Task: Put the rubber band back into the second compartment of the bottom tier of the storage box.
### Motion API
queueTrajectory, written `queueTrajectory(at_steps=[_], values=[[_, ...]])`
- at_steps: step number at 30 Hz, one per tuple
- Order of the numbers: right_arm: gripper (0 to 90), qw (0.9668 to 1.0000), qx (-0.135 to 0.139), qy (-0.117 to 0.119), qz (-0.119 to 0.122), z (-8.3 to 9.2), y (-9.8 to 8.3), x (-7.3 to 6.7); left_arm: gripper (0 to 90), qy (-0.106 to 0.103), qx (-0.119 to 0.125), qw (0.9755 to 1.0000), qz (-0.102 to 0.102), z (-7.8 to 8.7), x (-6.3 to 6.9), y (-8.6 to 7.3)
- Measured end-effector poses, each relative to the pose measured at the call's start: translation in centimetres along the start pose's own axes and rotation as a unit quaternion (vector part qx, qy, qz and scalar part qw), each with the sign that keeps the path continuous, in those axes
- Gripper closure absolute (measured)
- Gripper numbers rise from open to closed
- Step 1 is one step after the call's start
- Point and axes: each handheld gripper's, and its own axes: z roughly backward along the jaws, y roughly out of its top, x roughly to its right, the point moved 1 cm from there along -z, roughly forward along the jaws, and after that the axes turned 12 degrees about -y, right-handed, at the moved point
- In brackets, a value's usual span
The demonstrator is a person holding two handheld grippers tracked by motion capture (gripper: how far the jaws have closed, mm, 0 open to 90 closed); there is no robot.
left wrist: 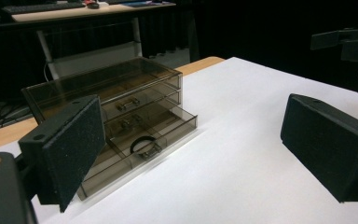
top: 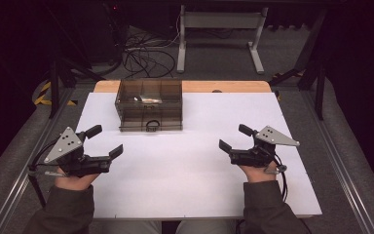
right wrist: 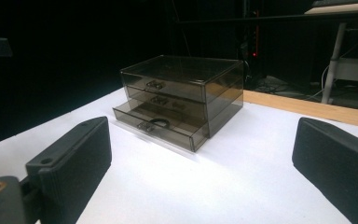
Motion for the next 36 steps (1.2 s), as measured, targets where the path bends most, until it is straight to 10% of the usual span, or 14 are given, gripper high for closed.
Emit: queueTrajectory(at_steps=[36], values=[[3.9, 0.9995, -0.003, -0.031, -0.007, 2.3, -0.8, 2.0, 7.2, 0.002, 0.001, 1.0000, -0.002, 0.2, -0.1, 0.0]])
